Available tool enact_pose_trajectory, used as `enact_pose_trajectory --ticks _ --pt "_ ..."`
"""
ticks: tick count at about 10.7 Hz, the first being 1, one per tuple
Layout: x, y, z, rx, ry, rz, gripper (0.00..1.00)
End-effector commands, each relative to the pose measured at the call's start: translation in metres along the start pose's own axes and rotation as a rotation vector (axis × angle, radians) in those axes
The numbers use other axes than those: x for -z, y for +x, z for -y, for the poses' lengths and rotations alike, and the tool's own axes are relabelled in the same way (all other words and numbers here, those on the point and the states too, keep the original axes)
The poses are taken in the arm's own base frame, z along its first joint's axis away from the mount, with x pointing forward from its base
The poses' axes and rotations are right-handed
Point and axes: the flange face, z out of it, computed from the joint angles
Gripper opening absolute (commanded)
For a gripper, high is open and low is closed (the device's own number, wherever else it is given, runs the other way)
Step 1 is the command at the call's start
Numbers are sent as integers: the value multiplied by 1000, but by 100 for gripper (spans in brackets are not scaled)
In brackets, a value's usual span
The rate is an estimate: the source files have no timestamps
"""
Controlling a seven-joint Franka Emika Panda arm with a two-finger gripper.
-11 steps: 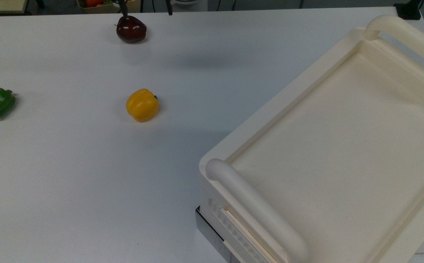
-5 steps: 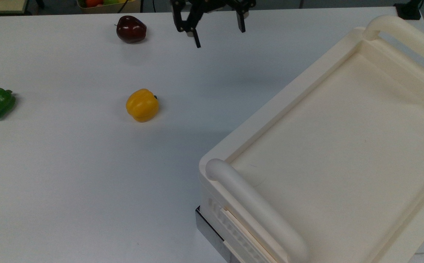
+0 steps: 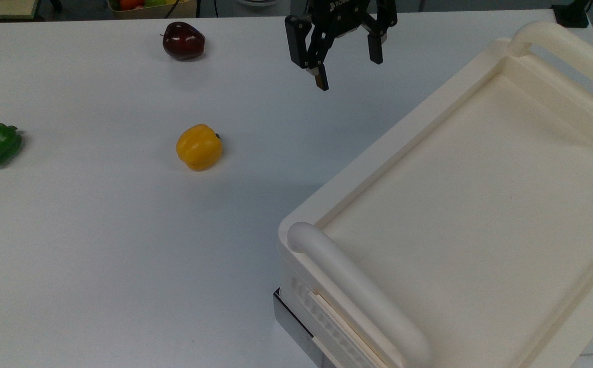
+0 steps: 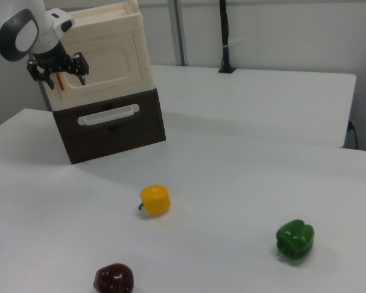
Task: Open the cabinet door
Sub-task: 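Move the open gripper down to the cabinet door's copper handle edge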
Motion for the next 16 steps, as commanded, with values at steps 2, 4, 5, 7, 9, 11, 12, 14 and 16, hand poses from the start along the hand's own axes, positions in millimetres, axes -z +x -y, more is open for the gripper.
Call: enact_pose_trajectory --ticks 2,4,5,7,9,11,12,14,16 --pt "-28 27 24 59 -49 -130 87" --pt "-36 35 38 88 -61 -158 77" --pt "-38 37 40 92 -66 -167 72" --pt "-48 38 44 103 -67 -166 61" --pt "-49 43 56 126 -72 -196 48" --pt "-51 47 60 121 -80 -227 42" --pt "-49 48 60 112 -79 -245 40" --pt "-50 50 66 104 -72 -252 33" --pt "-53 50 69 84 -67 -250 27"
